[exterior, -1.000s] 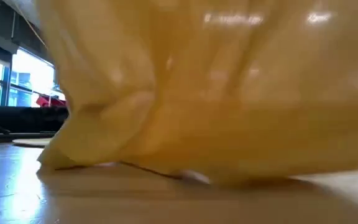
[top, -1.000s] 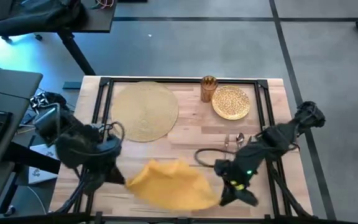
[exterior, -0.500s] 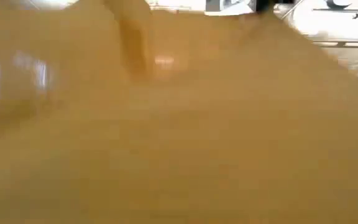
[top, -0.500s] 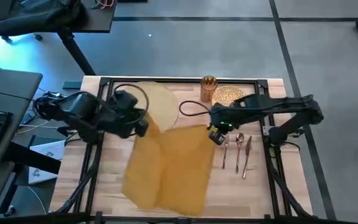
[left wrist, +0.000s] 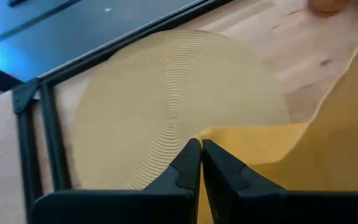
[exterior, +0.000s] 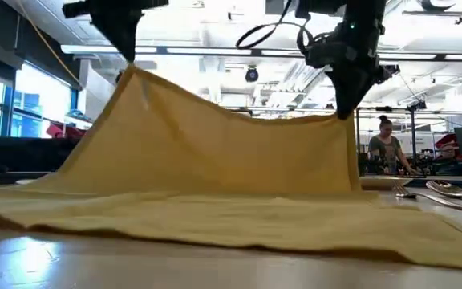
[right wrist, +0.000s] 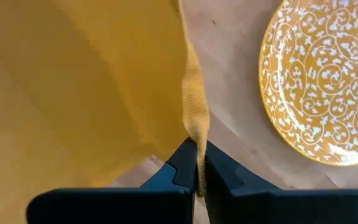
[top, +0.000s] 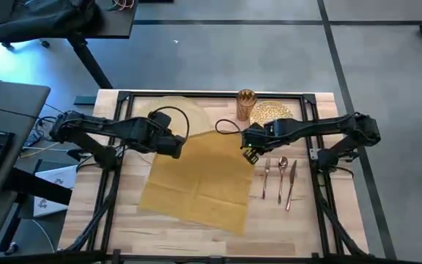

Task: Set table place
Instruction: Fold the yellow table napkin

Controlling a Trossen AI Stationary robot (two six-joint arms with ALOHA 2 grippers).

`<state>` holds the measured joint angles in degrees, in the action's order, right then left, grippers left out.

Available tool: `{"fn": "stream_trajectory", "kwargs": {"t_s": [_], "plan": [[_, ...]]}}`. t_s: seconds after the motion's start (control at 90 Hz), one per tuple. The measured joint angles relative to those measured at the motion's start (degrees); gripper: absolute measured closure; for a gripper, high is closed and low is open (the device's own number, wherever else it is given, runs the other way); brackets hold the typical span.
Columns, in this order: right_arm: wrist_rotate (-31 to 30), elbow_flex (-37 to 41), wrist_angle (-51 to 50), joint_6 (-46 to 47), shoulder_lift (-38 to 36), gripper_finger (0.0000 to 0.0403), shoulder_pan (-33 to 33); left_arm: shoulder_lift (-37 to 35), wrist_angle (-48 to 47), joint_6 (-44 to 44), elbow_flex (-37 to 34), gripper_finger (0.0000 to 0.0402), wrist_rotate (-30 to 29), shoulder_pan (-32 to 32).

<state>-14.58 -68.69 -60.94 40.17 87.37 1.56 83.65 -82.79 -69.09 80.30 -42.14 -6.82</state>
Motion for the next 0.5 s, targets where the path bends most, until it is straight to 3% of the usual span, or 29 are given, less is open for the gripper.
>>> {"fn": "stream_trajectory", "kwargs": {"t_s": [0.322,0.5], "plan": [[-4.31,0.00,0.50,-0.79,-0.02,0.0403,2.53,0.01,6.07,6.27,-5.34,0.0402,-3.46,8.47],[-1.01,0.00,0.42,-1.60,-0.02,0.0403,2.58,0.38,17.88,14.83,-9.82,0.0389,3.59,14.90]]}}
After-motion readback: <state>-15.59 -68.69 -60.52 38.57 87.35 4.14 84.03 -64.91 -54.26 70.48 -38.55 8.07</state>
